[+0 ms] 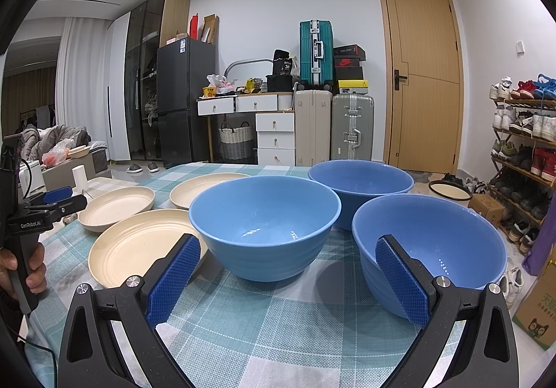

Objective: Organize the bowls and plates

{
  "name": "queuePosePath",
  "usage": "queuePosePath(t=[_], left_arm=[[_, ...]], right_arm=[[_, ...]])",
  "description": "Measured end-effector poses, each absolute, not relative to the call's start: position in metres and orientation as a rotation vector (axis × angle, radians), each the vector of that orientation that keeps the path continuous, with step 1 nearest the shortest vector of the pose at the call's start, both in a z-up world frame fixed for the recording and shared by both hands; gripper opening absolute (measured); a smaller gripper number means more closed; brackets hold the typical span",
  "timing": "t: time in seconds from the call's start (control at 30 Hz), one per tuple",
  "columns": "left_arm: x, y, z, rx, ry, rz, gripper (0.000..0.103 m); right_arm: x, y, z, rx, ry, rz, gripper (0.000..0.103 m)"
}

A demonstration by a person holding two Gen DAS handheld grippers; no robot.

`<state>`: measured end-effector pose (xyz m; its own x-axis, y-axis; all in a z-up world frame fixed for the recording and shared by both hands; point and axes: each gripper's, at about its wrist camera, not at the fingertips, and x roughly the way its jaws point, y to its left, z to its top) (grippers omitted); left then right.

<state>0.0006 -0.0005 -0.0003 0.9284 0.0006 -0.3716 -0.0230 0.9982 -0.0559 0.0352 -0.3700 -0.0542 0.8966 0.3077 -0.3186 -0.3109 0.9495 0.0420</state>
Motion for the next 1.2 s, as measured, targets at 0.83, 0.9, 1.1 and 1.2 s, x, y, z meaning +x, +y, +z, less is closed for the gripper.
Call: queuePosePath(t=[0.83,0.9,1.1,1.2], left_arm=[[0.003,-0.001,-0.005,-0.073,0.379,0.022,0.102],[0.001,0.004,-0.006,-0.075,0.380,0.021,0.102],[0.000,0.004,-0.004,-0.077,0.381,0.034,0.102],[0.001,0.007,-0.002,-0.105,0.397,0.023,0.102]], right_arm=[[0.043,-0.363,-0.060,-0.013,0.351,0.322,0.103],[0.045,-0.365,-0.060,-0.012,0.364,0.315,0.103],[0.049,-0.367,-0.062,-0.001,0.394,0.294,0.103],[0.049,-0.367,-0.062,0.015,0.398,0.298,0.103]])
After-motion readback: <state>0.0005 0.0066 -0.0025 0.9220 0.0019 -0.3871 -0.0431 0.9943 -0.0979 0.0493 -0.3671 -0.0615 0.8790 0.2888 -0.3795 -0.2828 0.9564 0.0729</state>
